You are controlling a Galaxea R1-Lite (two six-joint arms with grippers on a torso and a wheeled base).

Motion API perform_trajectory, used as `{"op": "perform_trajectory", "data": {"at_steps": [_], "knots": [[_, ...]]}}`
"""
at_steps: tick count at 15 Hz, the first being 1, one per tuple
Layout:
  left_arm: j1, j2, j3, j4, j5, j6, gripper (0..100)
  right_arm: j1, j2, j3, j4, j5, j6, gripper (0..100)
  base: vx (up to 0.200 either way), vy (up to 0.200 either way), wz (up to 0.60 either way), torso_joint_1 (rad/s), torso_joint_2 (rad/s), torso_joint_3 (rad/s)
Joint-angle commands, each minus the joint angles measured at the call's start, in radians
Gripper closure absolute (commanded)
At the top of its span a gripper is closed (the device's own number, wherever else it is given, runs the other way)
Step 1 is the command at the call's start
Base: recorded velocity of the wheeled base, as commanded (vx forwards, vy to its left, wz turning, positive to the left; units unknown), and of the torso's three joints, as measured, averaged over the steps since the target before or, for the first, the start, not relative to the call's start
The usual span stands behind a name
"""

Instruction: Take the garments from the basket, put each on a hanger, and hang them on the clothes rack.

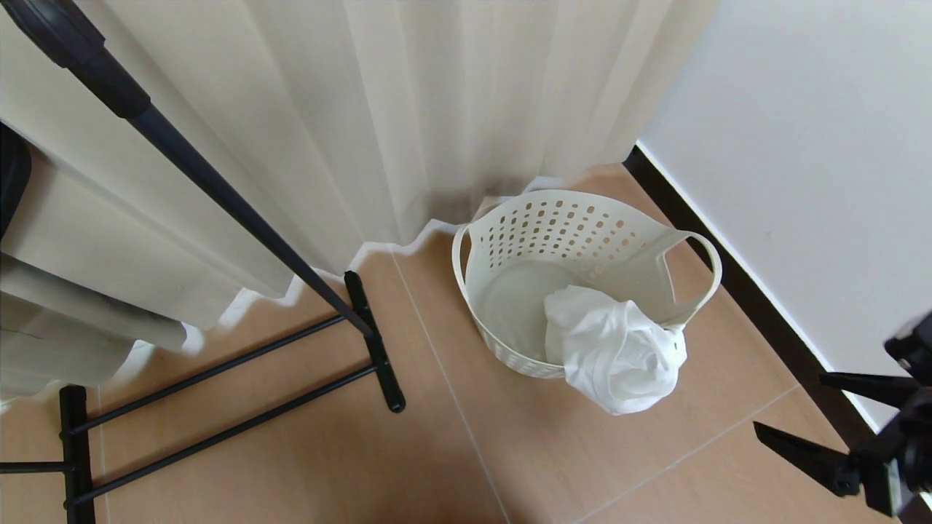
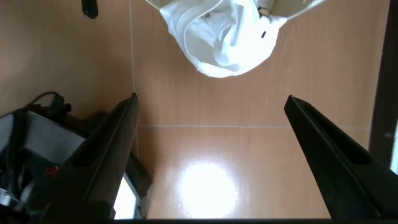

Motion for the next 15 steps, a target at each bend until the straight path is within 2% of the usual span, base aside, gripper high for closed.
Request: {"op": "perform_trajectory", "data": {"at_steps": [1, 2, 3, 4, 5, 6, 10, 12, 13, 15], "knots": [[0.000, 0.001, 0.000, 0.000, 0.000, 0.000, 0, -0.059, 0.330, -0.214, -0.004, 0.002, -0.167, 0, 0.000, 0.000, 0.00, 0.000, 0.00, 0.000], [0.000, 0.001, 0.000, 0.000, 0.000, 0.000, 0, -0.065, 0.410, -0.281, -0.004, 0.001, -0.234, 0, 0.000, 0.000, 0.00, 0.000, 0.00, 0.000], [0.000, 0.001, 0.000, 0.000, 0.000, 0.000, 0, -0.066, 0.447, -0.312, -0.004, 0.001, -0.260, 0, 0.000, 0.000, 0.00, 0.000, 0.00, 0.000], [0.000, 0.001, 0.000, 0.000, 0.000, 0.000, 0, -0.089, 0.536, -0.395, -0.004, 0.004, -0.332, 0, 0.000, 0.000, 0.00, 0.000, 0.00, 0.000], [0.000, 0.001, 0.000, 0.000, 0.000, 0.000, 0, -0.097, 0.562, -0.421, -0.004, 0.005, -0.357, 0, 0.000, 0.000, 0.00, 0.000, 0.00, 0.000], [0.000, 0.001, 0.000, 0.000, 0.000, 0.000, 0, -0.118, 0.628, -0.481, -0.004, 0.041, -0.412, 0, 0.000, 0.000, 0.00, 0.000, 0.00, 0.000], [0.000, 0.001, 0.000, 0.000, 0.000, 0.000, 0, -0.226, 0.740, -0.601, -0.003, 0.292, -0.536, 0, 0.000, 0.000, 0.00, 0.000, 0.00, 0.000], [0.000, 0.001, 0.000, 0.000, 0.000, 0.000, 0, -0.275, 0.776, -0.643, -0.003, 0.427, -0.539, 0, 0.000, 0.000, 0.00, 0.000, 0.00, 0.000], [0.000, 0.001, 0.000, 0.000, 0.000, 0.000, 0, -0.290, 0.781, -0.647, -0.003, 0.470, -0.538, 0, 0.000, 0.000, 0.00, 0.000, 0.00, 0.000], [0.000, 0.001, 0.000, 0.000, 0.000, 0.000, 0, -0.293, 0.781, -0.636, -0.001, 0.476, -0.539, 0, 0.000, 0.000, 0.00, 0.000, 0.00, 0.000]]}}
